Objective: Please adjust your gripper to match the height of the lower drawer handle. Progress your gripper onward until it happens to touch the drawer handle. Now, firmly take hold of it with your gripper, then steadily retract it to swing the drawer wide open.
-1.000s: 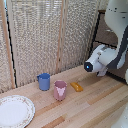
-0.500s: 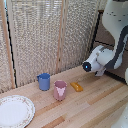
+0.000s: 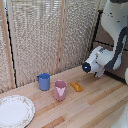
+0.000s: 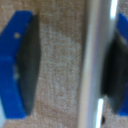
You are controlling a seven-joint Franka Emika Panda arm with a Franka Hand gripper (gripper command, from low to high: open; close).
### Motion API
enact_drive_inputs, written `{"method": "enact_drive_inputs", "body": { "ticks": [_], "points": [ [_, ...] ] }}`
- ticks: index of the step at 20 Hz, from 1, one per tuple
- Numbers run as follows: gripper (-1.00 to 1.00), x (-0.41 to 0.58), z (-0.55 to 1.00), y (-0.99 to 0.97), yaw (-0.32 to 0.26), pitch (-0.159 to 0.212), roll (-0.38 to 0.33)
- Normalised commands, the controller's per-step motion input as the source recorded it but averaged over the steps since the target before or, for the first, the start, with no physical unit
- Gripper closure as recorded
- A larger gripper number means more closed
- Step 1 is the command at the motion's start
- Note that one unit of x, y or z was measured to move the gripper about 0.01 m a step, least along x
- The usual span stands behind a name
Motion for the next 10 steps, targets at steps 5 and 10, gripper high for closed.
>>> {"method": "enact_drive_inputs", "body": {
  "ticks": [5,10],
  "points": [
    [1.00,0.269,0.07,0.76,-0.043,0.018,0.143],
    [1.00,0.282,0.24,0.72,-0.044,0.031,0.220]
  ]
}}
